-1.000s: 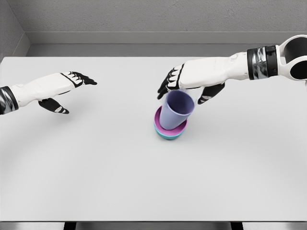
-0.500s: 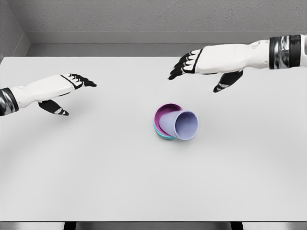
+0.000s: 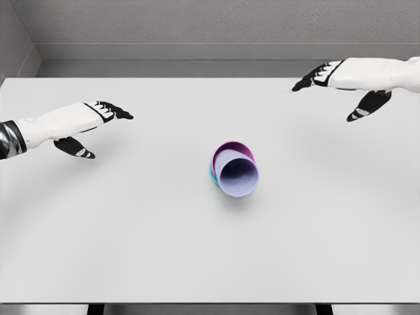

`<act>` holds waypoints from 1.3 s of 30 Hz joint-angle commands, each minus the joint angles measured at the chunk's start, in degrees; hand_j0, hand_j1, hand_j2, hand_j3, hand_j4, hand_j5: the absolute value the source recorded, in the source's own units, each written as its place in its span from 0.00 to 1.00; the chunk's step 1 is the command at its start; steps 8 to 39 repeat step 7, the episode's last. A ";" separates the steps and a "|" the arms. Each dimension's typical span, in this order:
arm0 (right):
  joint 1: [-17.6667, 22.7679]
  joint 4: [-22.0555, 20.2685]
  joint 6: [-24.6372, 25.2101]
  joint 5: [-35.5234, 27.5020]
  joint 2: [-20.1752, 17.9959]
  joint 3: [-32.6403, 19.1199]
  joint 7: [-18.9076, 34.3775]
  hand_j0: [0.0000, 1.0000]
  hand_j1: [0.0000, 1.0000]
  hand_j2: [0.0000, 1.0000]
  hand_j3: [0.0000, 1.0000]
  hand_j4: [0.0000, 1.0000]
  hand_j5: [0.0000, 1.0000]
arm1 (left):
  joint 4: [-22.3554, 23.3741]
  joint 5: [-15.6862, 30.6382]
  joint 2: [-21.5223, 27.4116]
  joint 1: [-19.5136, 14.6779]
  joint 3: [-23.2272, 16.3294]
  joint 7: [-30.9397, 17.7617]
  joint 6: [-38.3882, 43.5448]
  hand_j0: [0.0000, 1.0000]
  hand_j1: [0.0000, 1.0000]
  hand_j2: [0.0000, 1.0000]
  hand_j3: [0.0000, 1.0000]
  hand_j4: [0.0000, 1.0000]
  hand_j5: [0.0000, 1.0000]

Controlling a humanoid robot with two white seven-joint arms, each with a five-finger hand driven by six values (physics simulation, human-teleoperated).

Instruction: Stacking bowl and cup with both arms

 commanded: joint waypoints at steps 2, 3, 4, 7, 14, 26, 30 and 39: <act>0.09 0.23 0.15 -0.42 -0.79 -0.18 -0.03 1.00 1.00 1.00 1.00 1.00 1.00 | -0.01 0.38 0.03 0.00 0.03 0.04 0.14 1.00 1.00 1.00 1.00 1.00 1.00; 0.09 0.23 0.15 -0.42 -0.79 -0.18 -0.03 1.00 1.00 1.00 1.00 1.00 1.00 | -0.01 0.29 0.03 0.00 -0.06 -0.04 0.14 1.00 1.00 1.00 1.00 1.00 1.00; 0.09 0.23 0.15 -0.33 -0.61 -0.18 -0.03 1.00 1.00 1.00 1.00 1.00 1.00 | -0.01 0.29 0.03 0.00 -0.06 -0.04 0.14 1.00 1.00 1.00 1.00 1.00 1.00; 0.70 0.14 0.15 -0.33 -0.61 -0.18 -0.12 1.00 1.00 1.00 1.00 1.00 1.00 | -0.01 0.20 0.03 0.00 -0.06 0.04 0.14 1.00 1.00 1.00 1.00 1.00 1.00; 0.70 0.14 0.15 -0.33 -0.61 -0.18 -0.12 1.00 1.00 1.00 1.00 1.00 1.00 | -0.01 0.20 0.03 0.00 -0.06 0.04 0.14 1.00 1.00 1.00 1.00 1.00 1.00; 0.70 0.14 0.15 -0.33 -0.61 -0.18 -0.12 1.00 1.00 1.00 1.00 1.00 1.00 | -0.01 0.20 0.03 0.00 -0.06 0.04 0.14 1.00 1.00 1.00 1.00 1.00 1.00; 0.70 0.14 0.15 -0.33 -0.61 -0.18 -0.12 1.00 1.00 1.00 1.00 1.00 1.00 | -0.01 0.20 0.03 0.00 -0.06 0.04 0.14 1.00 1.00 1.00 1.00 1.00 1.00; 0.70 0.14 0.15 -0.33 -0.61 -0.18 -0.12 1.00 1.00 1.00 1.00 1.00 1.00 | -0.01 0.20 0.03 0.00 -0.06 0.04 0.14 1.00 1.00 1.00 1.00 1.00 1.00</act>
